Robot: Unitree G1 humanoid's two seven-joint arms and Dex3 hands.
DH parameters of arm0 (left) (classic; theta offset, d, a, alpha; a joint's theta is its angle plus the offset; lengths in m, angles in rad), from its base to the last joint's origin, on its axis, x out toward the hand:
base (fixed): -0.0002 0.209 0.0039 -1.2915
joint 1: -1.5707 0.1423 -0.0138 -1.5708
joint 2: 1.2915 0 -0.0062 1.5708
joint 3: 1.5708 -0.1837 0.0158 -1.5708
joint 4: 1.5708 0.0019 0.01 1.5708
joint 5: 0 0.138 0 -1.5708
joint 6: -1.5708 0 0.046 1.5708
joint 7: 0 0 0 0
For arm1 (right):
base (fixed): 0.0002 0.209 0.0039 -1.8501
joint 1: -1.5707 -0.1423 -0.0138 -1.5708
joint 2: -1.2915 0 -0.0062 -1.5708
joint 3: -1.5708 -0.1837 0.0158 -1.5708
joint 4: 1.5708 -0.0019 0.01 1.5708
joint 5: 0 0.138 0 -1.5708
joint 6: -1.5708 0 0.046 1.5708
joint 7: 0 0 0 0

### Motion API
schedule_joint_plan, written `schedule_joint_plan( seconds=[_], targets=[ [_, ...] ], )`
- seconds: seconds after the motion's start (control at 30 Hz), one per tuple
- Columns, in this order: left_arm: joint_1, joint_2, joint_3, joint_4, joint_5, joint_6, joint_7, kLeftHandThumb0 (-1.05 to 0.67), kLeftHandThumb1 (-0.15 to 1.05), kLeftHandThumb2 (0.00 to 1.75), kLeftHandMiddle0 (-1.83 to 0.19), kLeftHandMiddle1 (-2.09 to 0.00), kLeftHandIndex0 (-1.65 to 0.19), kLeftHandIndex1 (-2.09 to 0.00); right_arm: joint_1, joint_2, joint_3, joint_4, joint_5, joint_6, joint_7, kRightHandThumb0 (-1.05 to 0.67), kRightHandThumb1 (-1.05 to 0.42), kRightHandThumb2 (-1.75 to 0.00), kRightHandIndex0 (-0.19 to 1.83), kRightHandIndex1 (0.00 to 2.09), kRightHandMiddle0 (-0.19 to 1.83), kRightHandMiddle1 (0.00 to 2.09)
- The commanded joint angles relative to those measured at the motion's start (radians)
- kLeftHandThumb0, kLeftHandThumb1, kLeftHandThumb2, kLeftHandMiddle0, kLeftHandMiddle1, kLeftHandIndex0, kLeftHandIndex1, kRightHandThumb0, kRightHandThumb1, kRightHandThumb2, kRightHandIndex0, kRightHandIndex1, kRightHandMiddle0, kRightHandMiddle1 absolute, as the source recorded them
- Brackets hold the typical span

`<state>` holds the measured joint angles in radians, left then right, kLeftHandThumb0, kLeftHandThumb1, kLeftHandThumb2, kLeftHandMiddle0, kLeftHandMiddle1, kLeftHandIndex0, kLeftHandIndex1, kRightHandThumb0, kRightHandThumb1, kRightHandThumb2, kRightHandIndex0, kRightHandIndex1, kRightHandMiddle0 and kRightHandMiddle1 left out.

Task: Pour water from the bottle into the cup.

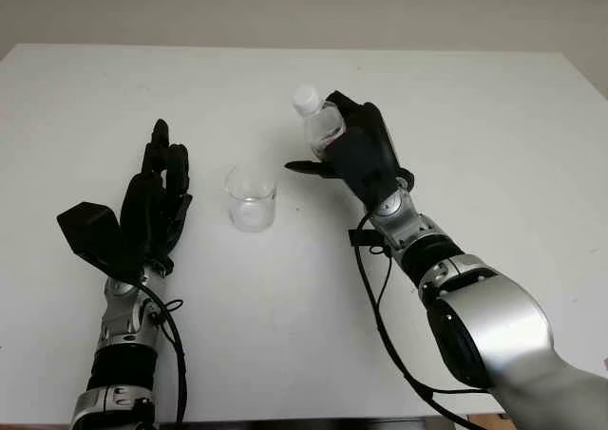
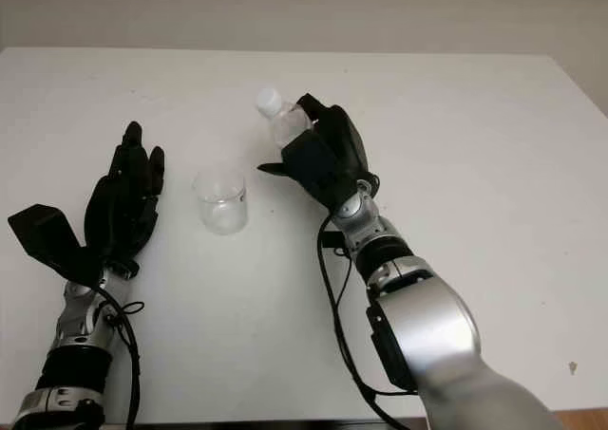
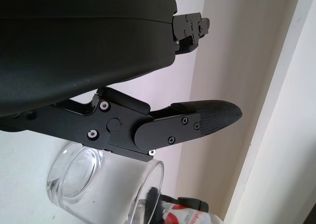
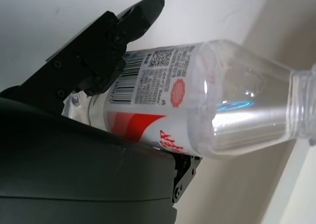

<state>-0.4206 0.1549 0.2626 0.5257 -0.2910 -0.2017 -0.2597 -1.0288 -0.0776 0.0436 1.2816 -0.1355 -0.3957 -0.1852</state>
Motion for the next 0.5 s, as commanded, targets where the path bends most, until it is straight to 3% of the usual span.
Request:
schedule_joint_plan(
  seconds=[0.0,0.03,0.27,0.47],
  targets=[
    [-0.013,0.01,-0.001,-0.003,0.005,0.006,0.001,-0.7,1.05,0.57,0.09,-0.05,0.11,-0.06,-0.002,0.013,-0.073,-0.042,0.085,0.037,0.09,-0.1,-0.84,-0.5,1.32,2.09,1.24,2.09],
    [-0.011,0.009,-0.001,-0.007,0.002,0.009,0.0,-0.69,1.05,0.58,0.1,-0.05,0.12,-0.05,-0.004,0.017,-0.112,-0.057,0.141,0.076,0.154,-0.12,-0.81,-0.63,1.41,2.09,1.28,2.09],
    [0.004,0.003,-0.002,-0.02,0.003,0.006,0.0,-0.69,1.05,0.59,0.1,-0.05,0.13,-0.05,0.039,-0.002,-0.199,-0.21,0.271,0.255,0.319,-0.14,-0.69,-0.87,1.63,2.09,1.23,2.09],
    [0.016,-0.008,-0.004,-0.03,0.003,0.002,0.007,-0.68,1.05,0.59,0.1,-0.05,0.13,-0.05,0.154,-0.038,-0.206,-0.461,0.301,0.405,0.366,-0.11,-0.73,-0.84,1.6,2.09,1.17,2.09]
  ],
)
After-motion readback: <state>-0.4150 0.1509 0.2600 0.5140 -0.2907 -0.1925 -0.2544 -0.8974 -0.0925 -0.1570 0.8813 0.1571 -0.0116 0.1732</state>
